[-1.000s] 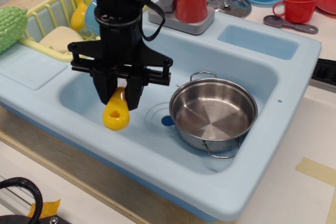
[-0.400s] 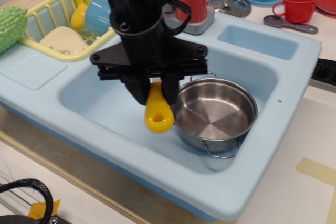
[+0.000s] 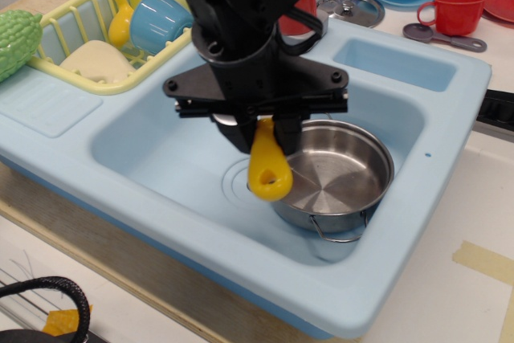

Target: Put knife in pot or pan

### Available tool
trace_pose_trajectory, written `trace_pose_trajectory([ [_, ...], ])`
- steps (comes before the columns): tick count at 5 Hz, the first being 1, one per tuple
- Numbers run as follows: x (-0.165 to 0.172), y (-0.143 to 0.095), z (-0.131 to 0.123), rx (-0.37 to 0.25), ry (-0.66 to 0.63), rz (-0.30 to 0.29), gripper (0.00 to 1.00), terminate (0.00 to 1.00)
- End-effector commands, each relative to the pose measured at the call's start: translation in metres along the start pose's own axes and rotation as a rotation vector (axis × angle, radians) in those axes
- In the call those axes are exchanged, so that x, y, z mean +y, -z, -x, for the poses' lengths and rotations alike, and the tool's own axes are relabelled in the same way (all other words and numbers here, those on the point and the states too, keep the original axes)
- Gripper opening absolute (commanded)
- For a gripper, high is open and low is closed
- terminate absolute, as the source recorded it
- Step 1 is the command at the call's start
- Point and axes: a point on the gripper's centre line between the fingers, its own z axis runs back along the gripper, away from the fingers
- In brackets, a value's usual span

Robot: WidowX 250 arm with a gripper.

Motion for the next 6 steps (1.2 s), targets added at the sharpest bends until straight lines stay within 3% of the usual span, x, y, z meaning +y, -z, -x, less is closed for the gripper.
trace_pose_trajectory([
  [1, -0.013, 0.003, -0.017, -0.103, 0.039, 0.084, 0.0, 0.0],
  [2, -0.024, 0.01, -0.025, -0.122, 0.076, 0.121, 0.0, 0.0],
  [3, -0.031, 0.017, -0.03, -0.099, 0.111, 0.145, 0.0, 0.0],
  [4, -0.031, 0.017, -0.03, -0.099, 0.111, 0.145, 1.0, 0.0],
  [5, -0.031, 0.017, -0.03, -0.099, 0.111, 0.145, 1.0, 0.0],
  [6, -0.031, 0.017, -0.03, -0.099, 0.111, 0.145, 1.0, 1.0],
])
